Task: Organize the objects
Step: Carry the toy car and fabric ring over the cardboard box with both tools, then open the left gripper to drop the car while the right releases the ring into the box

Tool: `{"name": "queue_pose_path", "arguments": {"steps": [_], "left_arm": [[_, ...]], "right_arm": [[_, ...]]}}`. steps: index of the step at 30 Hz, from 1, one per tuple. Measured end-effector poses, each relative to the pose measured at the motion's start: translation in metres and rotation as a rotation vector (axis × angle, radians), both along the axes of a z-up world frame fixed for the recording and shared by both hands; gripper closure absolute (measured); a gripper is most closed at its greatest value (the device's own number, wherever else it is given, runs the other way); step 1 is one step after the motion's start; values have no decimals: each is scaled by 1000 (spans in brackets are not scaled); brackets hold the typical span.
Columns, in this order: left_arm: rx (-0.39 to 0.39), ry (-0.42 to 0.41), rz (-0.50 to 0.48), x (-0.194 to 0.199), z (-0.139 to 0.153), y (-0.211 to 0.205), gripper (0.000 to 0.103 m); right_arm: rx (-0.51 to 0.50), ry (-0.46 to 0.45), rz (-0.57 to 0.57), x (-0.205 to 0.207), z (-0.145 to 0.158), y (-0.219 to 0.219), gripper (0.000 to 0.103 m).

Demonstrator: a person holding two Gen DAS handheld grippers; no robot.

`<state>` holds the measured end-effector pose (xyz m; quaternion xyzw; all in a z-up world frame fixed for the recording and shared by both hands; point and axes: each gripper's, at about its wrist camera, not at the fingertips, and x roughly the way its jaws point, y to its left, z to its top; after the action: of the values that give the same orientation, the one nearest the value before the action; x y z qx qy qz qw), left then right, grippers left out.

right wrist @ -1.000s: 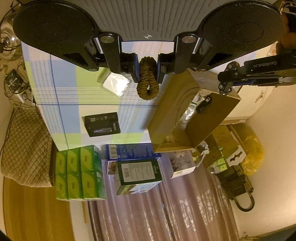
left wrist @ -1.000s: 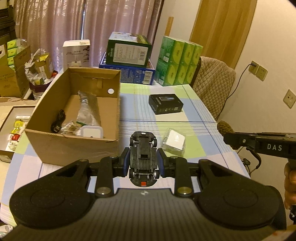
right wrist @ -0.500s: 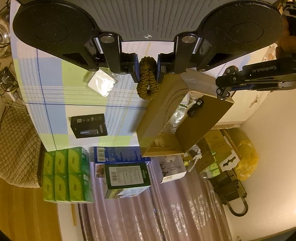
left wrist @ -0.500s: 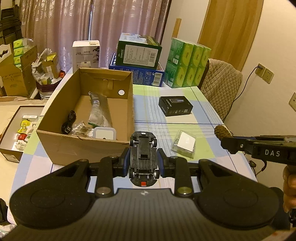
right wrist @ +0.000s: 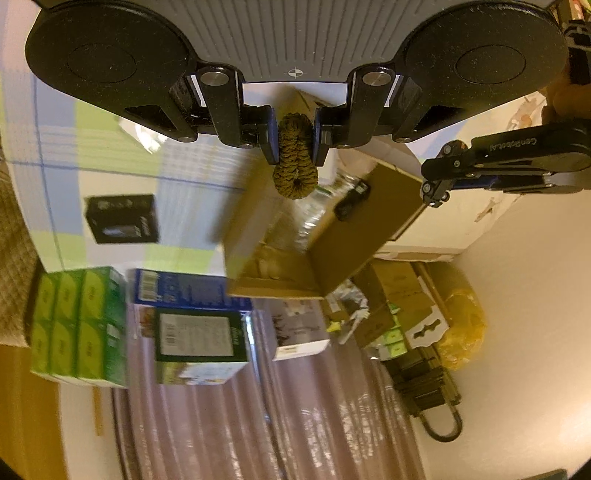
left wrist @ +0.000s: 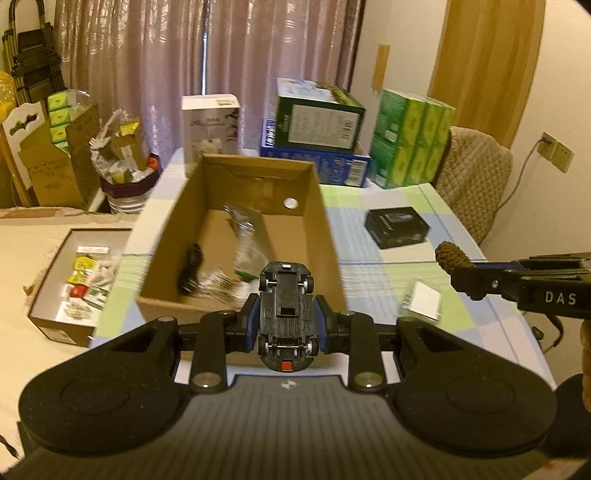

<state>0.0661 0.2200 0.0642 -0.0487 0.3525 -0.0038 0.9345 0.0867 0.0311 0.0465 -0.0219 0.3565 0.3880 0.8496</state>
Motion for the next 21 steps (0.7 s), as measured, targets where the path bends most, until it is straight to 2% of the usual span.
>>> {"name": "queue_pose_path", "arguments": {"steps": [8, 18, 19, 20, 21], "left_arm": [[42, 0, 15, 35, 4, 34, 78], [76, 34, -8, 79, -19, 51, 77], [81, 34, -6, 82, -22, 53, 73], [87, 30, 4, 86, -24, 55, 58], [91, 32, 11, 88, -26, 56, 55]], "right_arm": [[7, 10, 31, 26, -8, 51, 88], [11, 41, 5, 61, -27, 85, 88], [11, 46, 0, 65, -29, 87, 88], [11, 52, -4, 67, -31, 88, 88], [11, 57, -5, 69, -33, 88, 88]]}}
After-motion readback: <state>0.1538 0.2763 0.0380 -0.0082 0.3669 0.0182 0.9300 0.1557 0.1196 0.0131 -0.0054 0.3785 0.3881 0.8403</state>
